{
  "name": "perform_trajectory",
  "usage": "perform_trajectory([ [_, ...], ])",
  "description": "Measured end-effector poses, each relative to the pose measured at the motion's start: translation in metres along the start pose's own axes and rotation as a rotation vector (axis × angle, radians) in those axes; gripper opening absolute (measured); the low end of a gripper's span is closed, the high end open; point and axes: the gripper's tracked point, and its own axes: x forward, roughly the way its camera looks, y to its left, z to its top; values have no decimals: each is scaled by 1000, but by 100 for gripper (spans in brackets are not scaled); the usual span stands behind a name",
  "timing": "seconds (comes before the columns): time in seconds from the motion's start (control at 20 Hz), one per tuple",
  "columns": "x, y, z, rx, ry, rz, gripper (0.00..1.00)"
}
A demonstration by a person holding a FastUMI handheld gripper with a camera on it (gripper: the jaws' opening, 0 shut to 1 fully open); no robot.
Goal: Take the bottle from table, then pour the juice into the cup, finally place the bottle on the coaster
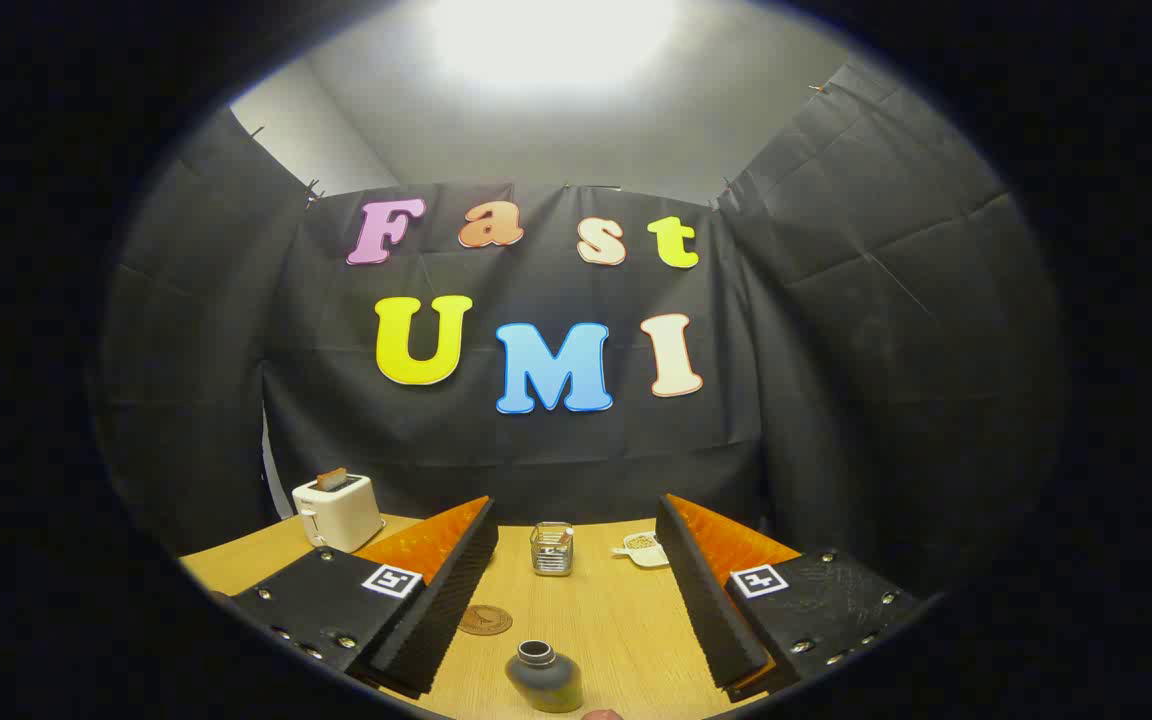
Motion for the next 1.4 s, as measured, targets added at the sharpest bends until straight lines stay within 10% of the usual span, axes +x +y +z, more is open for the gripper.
perform_trajectory([
  [1.4,8,9,-34,30,15,97,97],
])
